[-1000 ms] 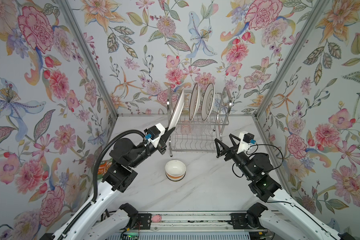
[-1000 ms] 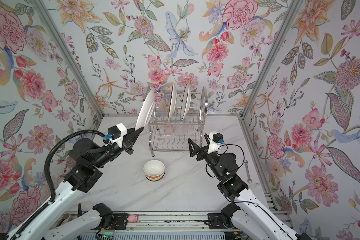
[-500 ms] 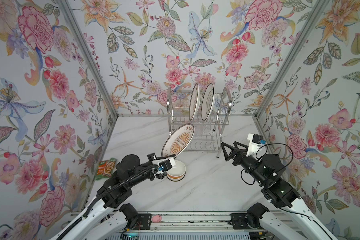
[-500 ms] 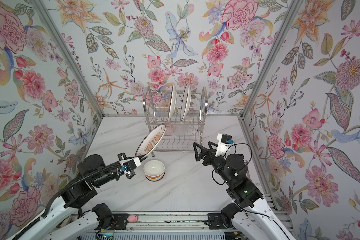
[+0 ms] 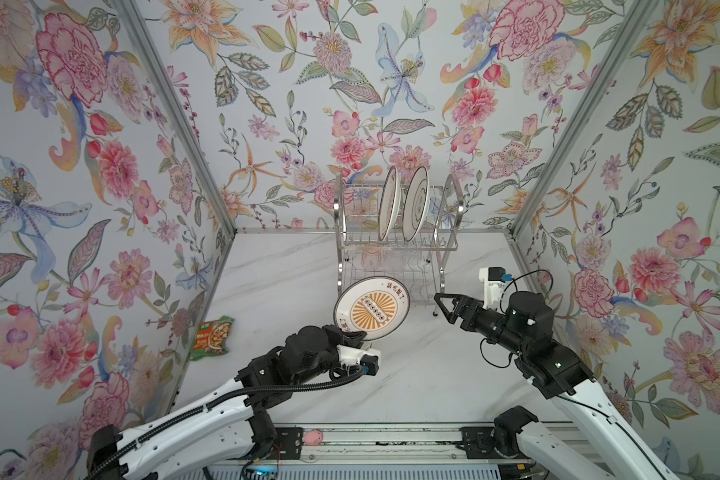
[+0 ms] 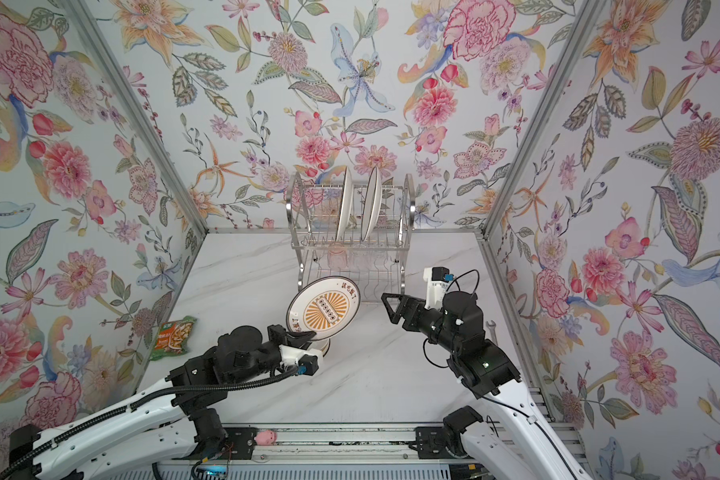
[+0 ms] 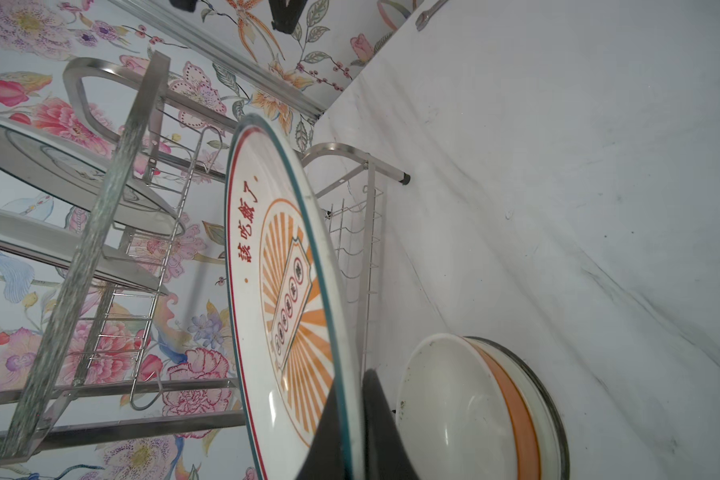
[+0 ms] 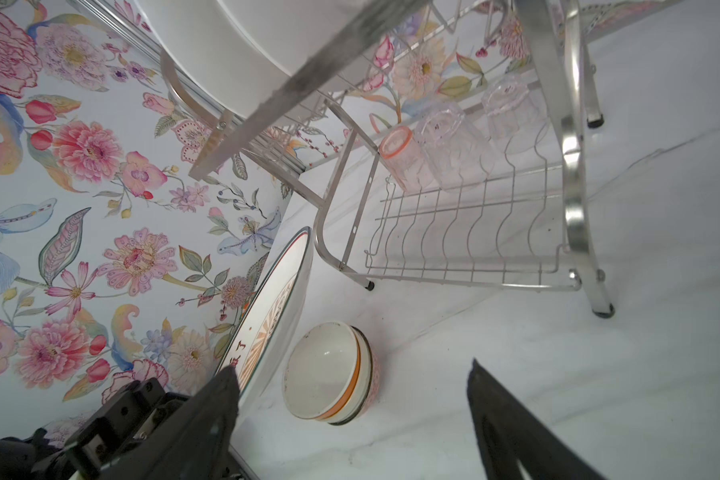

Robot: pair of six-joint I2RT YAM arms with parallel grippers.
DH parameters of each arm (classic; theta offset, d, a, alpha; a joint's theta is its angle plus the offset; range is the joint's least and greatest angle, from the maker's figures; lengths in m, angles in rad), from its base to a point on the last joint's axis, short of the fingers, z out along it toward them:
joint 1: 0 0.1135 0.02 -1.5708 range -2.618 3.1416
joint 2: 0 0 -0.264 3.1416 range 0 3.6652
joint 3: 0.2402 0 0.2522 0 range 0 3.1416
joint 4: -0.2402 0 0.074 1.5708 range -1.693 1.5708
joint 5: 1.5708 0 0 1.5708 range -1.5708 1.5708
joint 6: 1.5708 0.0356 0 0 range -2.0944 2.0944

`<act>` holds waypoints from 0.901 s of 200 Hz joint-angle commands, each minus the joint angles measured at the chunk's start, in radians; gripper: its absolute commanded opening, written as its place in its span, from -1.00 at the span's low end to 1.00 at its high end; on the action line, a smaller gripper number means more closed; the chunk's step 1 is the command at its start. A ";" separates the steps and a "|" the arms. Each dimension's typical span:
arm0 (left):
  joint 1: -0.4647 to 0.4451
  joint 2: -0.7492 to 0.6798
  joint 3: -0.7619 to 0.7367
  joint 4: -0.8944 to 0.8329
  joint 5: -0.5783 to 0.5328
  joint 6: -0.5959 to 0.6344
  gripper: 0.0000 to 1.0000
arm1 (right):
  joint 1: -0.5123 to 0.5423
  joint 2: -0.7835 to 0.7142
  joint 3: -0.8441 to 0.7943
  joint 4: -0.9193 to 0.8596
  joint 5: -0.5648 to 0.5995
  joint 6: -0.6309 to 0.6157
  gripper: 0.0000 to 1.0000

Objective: Unload the mixed dishes from the dish rack
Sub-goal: 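Swing the plate toward the right gripper while the right gripper reaches to it, then close the right gripper on the plate's rim beside the left gripper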

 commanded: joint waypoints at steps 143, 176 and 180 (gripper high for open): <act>-0.069 0.254 -0.053 0.419 -0.135 0.229 -1.00 | -0.012 0.332 0.104 -0.040 -0.174 0.045 0.10; -0.079 0.295 -0.047 0.428 -0.127 0.233 -1.00 | -0.015 0.370 0.114 -0.056 -0.183 0.053 -0.09; -0.081 0.298 -0.047 0.428 -0.128 0.235 -1.00 | -0.016 0.371 0.115 -0.057 -0.183 0.054 -0.10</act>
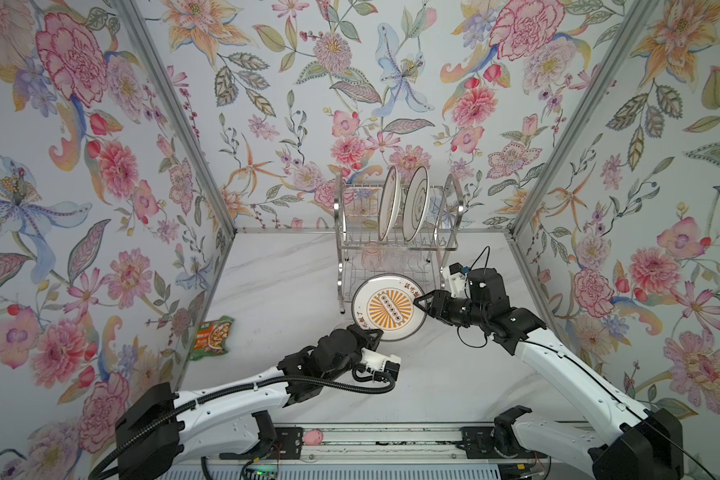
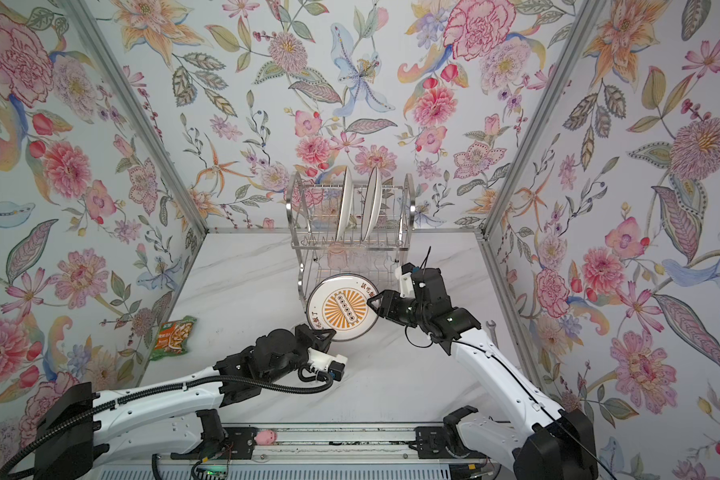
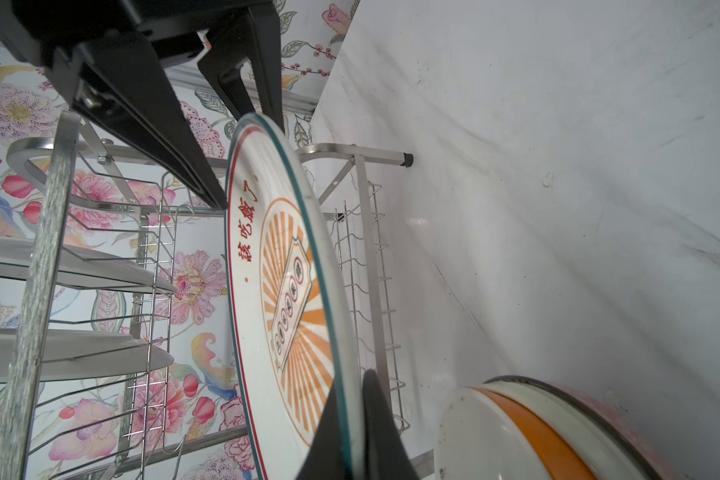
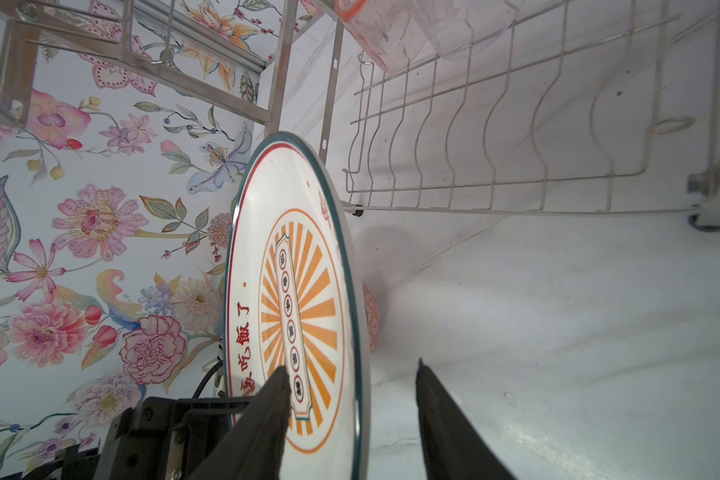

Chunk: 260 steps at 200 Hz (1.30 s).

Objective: Unload the mixed dishes from the dish rack
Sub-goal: 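Close the right gripper on the plate's rim beside the left gripper, then open the left gripper and lower the printed plate with the right gripper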

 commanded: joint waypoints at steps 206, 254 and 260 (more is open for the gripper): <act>-0.033 0.035 -0.024 0.167 -0.063 0.024 0.31 | -0.083 -0.040 -0.010 -0.015 -0.013 0.032 -1.00; -0.032 -0.067 -0.016 0.136 -0.059 -0.096 0.83 | -0.177 -0.134 -0.028 -0.075 0.001 -0.037 -1.00; -0.033 -0.086 -0.015 0.127 -0.057 -0.121 0.86 | -0.186 -0.139 -0.028 -0.100 0.005 -0.055 -1.00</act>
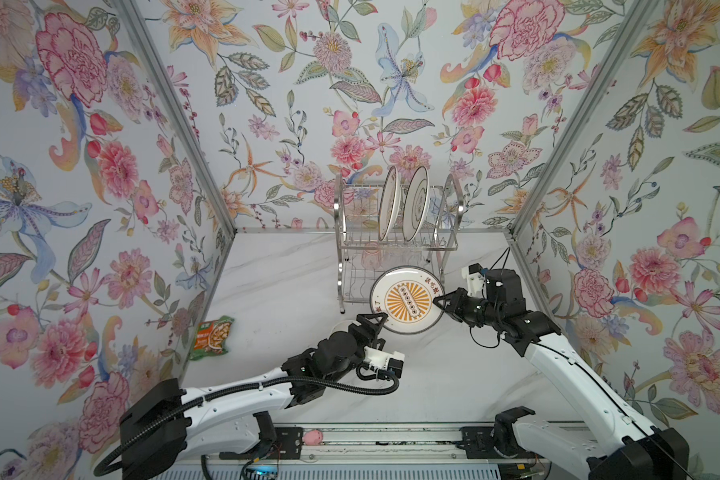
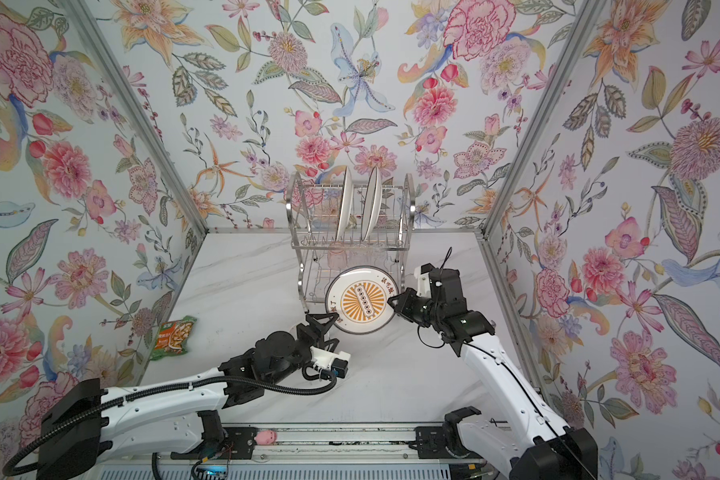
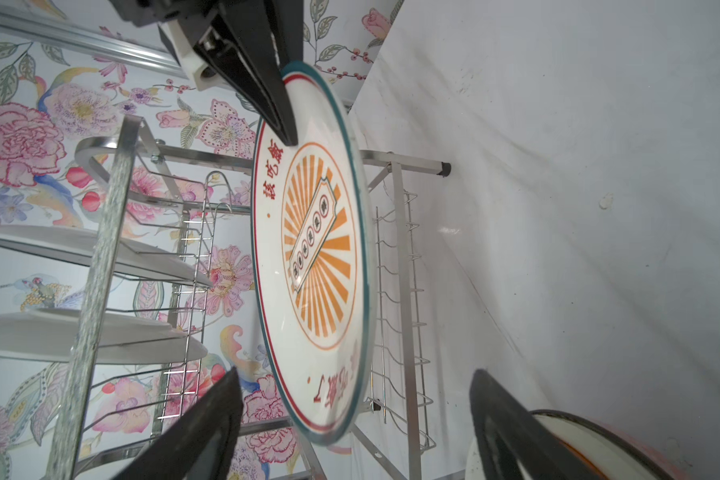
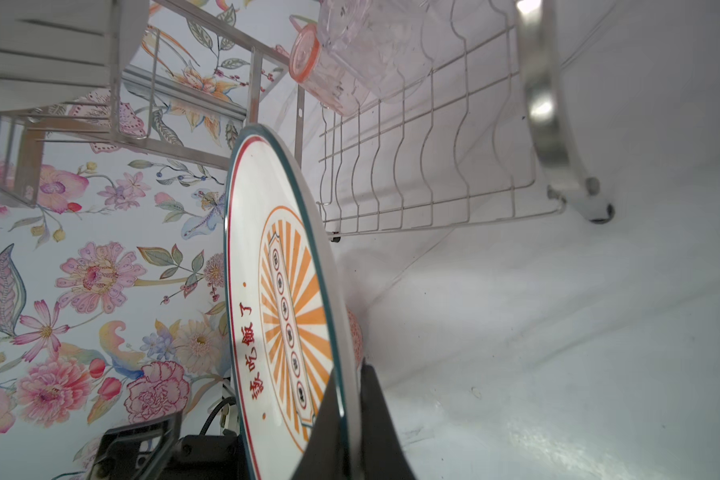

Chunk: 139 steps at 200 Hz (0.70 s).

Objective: Unload the mixed dishes from the dish rack
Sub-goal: 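Open the left gripper and lower the printed plate with the right gripper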

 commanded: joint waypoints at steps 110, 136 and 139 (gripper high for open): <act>0.279 -0.276 0.085 -0.151 0.438 -0.684 0.99 | -0.056 -0.157 -0.157 -0.222 0.078 -0.267 -1.00; 0.363 -0.269 0.082 -0.160 0.550 -0.763 0.99 | -0.055 -0.138 -0.213 -0.189 0.061 -0.292 -1.00; 0.372 -0.267 0.083 -0.162 0.562 -0.771 0.99 | -0.055 -0.134 -0.218 -0.182 0.060 -0.295 -1.00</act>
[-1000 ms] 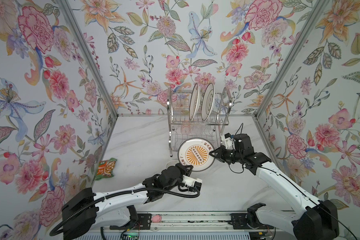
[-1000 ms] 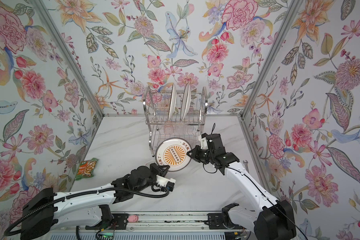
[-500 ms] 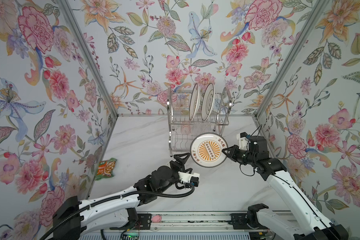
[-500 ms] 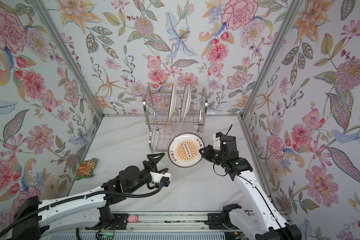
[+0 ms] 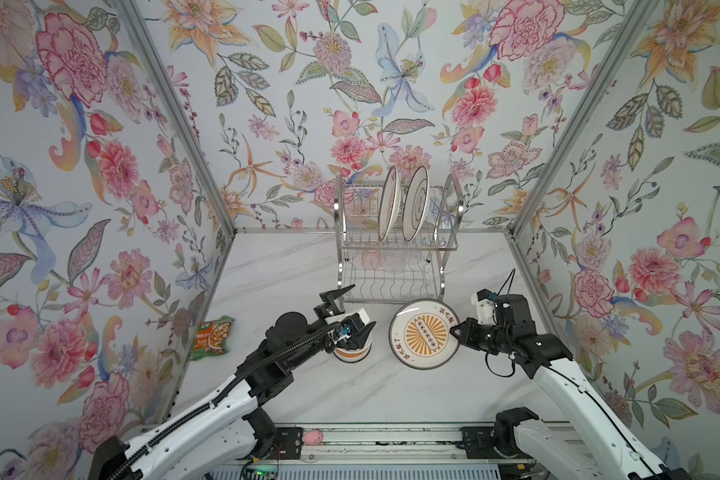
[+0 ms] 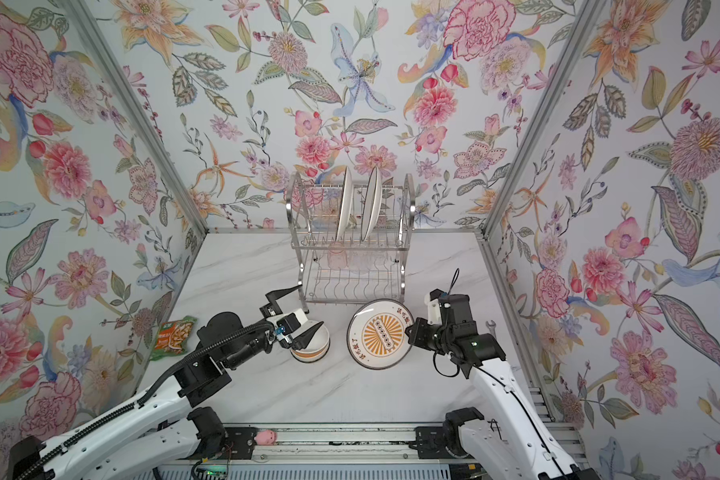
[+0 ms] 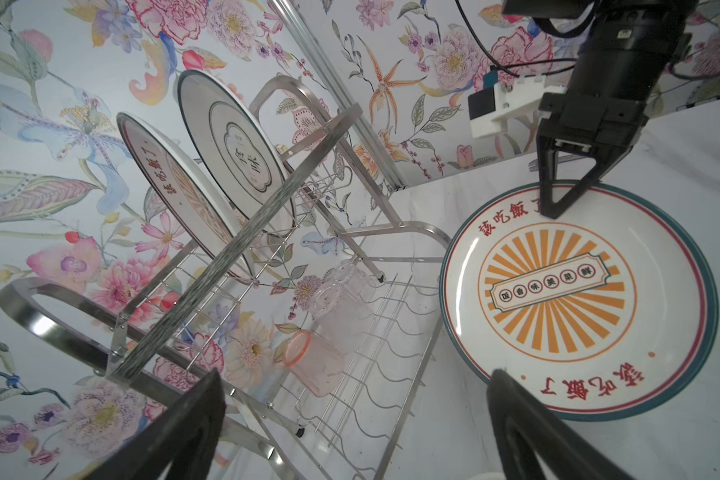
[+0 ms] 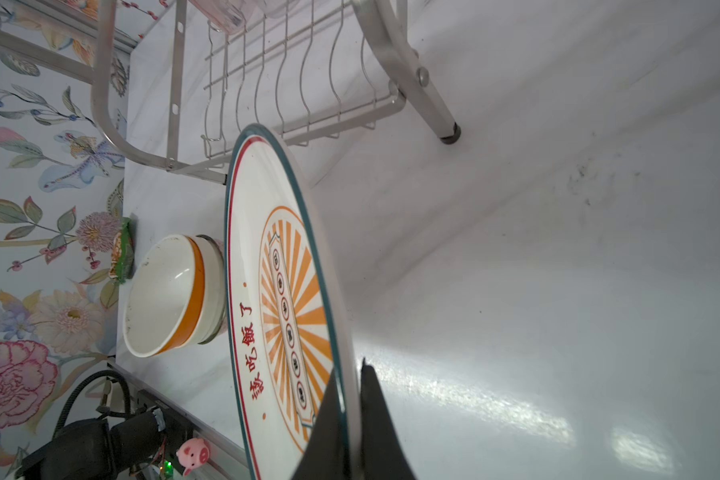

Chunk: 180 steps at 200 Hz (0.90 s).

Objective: Unload the mixed dishes from the dish rack
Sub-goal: 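Open the left gripper and lower the printed plate with the right gripper, then lay the printed plate flat beside the bowl stack and open the right gripper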

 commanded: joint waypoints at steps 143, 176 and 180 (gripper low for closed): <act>0.174 0.108 0.053 -0.081 0.325 -0.221 0.99 | -0.064 0.237 -0.193 0.360 -0.173 -0.015 -1.00; 0.177 0.134 0.075 -0.072 0.338 -0.221 0.99 | -0.073 0.281 -0.205 0.394 -0.185 -0.012 -1.00; 0.176 0.137 0.076 -0.070 0.338 -0.221 0.98 | -0.076 0.285 -0.206 0.397 -0.186 -0.012 -0.96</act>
